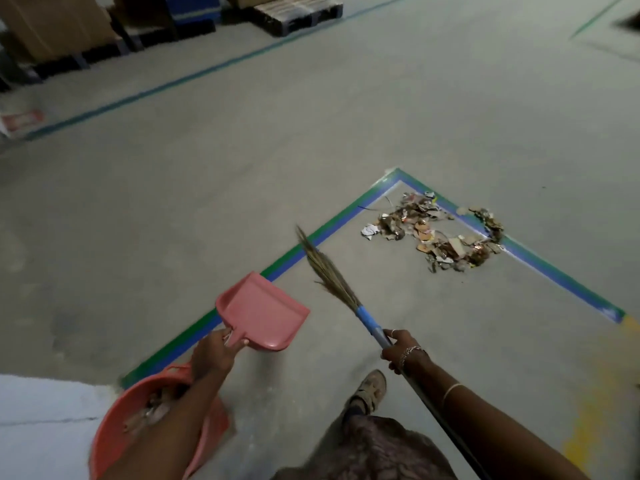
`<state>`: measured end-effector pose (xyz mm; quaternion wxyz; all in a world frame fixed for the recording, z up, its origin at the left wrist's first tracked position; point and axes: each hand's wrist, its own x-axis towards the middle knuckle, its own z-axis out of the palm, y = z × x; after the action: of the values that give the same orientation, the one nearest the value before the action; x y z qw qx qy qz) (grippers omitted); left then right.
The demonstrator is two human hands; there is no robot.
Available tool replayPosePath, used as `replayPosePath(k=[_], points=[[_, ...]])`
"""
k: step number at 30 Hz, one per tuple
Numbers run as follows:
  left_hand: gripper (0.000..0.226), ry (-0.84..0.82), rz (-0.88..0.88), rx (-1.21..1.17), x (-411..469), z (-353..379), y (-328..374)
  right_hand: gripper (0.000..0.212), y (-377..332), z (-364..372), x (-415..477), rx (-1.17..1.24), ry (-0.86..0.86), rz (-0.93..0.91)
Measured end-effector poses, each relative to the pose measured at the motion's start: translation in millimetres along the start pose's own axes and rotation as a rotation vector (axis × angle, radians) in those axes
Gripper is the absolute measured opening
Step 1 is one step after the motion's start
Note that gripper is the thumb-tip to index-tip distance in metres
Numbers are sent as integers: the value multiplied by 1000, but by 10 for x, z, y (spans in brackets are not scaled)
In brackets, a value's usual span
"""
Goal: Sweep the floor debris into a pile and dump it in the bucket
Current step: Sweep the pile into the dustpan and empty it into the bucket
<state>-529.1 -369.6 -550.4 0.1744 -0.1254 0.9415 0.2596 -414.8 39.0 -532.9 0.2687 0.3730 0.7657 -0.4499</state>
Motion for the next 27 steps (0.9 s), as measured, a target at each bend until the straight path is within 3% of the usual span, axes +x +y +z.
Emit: replayPosePath(k=[2,6,10,20,27], points=[[58,-16,46,34,203,98,388,69,5,-225,162,53,14,19],[41,-27,121,92,306,135,1505,67,42,-700,504,104,36,39],[38,-81,169,119,517,319,2221,65,190,-1102,747,146,72,92],[51,-158,223,135,1394,701,3411,64,103,-1752,1483,164,128,178],[53,-208,219,185,2444,950,3936,63,-512,-2088,2275,118,89,202]])
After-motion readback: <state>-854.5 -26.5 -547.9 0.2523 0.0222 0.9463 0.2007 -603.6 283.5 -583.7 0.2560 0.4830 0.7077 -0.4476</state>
